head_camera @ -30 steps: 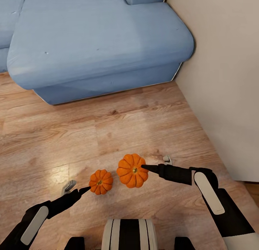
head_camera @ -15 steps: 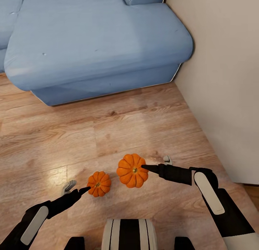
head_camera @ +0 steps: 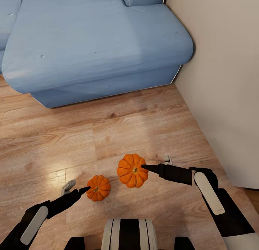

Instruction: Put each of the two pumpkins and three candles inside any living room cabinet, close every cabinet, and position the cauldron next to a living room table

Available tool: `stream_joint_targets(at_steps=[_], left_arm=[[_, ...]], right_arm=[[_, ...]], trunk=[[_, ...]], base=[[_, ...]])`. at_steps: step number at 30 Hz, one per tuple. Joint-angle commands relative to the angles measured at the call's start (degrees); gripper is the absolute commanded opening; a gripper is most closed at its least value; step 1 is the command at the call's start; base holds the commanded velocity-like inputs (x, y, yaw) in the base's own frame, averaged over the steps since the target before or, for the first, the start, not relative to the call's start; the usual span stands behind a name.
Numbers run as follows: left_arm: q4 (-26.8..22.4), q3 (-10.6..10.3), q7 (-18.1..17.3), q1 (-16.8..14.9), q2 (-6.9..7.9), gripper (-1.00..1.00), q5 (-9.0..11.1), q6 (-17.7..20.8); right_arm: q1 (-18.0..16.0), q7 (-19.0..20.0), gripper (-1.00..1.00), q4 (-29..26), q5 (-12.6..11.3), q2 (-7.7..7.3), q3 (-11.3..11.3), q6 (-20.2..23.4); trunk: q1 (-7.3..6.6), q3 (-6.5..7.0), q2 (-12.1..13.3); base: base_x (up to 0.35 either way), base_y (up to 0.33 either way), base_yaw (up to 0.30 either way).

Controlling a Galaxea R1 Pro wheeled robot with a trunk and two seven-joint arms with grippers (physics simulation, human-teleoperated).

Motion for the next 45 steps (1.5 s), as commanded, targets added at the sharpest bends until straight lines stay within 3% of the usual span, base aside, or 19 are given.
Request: stream_joint_targets(at_steps=[1, 18, 28, 38, 45], left_arm=[[-0.01, 0.1, -0.05, -0.02, -0.01, 1.0, 0.31, 0.45], [-0.01, 0.54, -0.09, -0.02, -0.03, 1.0, 0.31, 0.45], [-0.01, 0.54, -0.14, 0.03, -0.07, 1.0, 0.39, 0.45], [-0.01, 0.54, -0.13, 0.0, -0.1, 1.0, 0.31, 0.45], [-0.01, 0.54, -0.09, 0.03, -0.07, 1.0, 0.31, 0.45]], right_arm=[[-0.03, 0.48, -1.0, -0.01, 0.29, -0.03, 0.02, 0.1], [-0.03, 0.48, -1.0, 0.02, 0.29, -0.03, 0.02, 0.1], [-0.03, 0.48, -1.0, 0.05, 0.29, -0.02, 0.04, 0.1], [-0.03, 0.48, -1.0, 0.03, 0.29, -0.03, 0.02, 0.1], [-0.03, 0.48, -1.0, 0.02, 0.29, -0.03, 0.02, 0.1]], trunk=[[-0.01, -0.03, -0.01], [0.25, -2.24, -0.15], [0.25, -2.24, -0.15], [0.43, -3.8, -0.24], [0.43, -3.8, -0.24]], base=[[0.0, 0.0, 0.0], [0.0, 0.0, 0.0], [0.0, 0.0, 0.0], [0.0, 0.0, 0.0], [0.0, 0.0, 0.0]])
